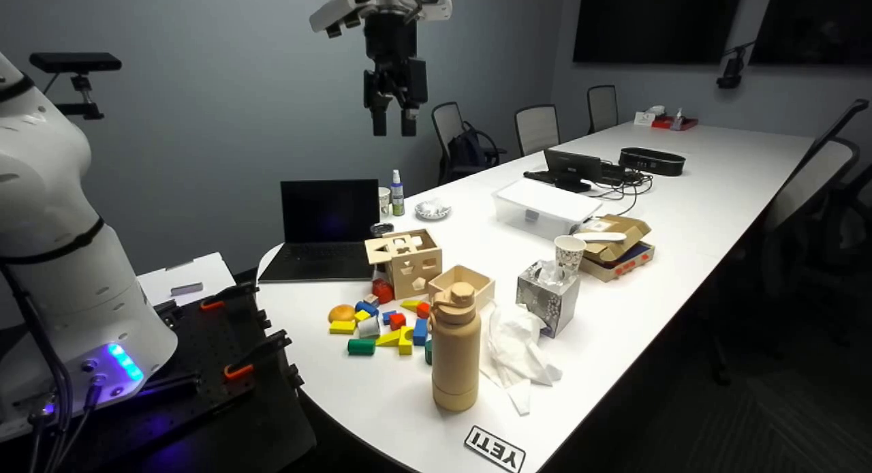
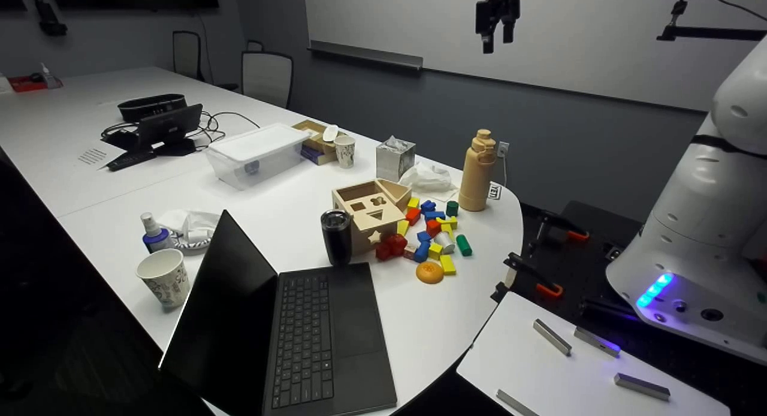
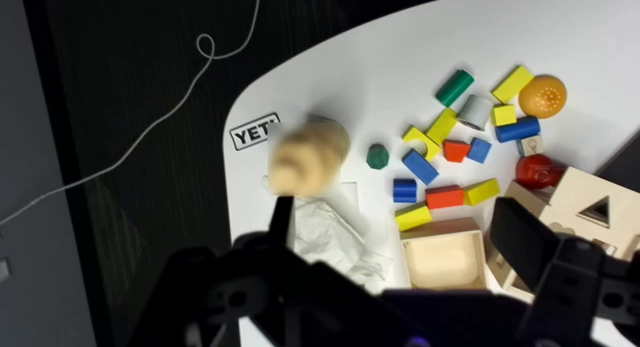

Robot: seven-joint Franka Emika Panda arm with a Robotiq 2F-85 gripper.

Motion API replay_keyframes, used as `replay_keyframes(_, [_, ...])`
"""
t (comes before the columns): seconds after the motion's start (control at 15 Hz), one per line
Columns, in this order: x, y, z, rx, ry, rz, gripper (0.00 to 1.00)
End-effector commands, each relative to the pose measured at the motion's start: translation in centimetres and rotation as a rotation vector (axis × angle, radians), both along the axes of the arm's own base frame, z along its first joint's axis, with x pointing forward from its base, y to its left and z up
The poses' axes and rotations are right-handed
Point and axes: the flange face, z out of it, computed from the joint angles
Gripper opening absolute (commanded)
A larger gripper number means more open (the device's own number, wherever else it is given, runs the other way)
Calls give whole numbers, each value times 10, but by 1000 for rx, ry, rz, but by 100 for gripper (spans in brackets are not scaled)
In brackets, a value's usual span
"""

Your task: Press a button on the keyboard of the laptop

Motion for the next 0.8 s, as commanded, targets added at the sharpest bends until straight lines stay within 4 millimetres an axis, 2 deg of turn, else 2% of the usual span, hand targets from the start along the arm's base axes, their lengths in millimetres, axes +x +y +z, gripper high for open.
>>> replay_keyframes(0.0, [21,84,-40,35,-27,69,100])
replay_keyframes(0.33, [41,230,-99,81,-37,116,100])
replay_keyframes(0.47, [46,278,-122,93,-37,131,100])
replay_keyframes(0.6, [50,316,-151,107,-33,157,100])
replay_keyframes(0.73, [54,343,-189,112,-23,165,100])
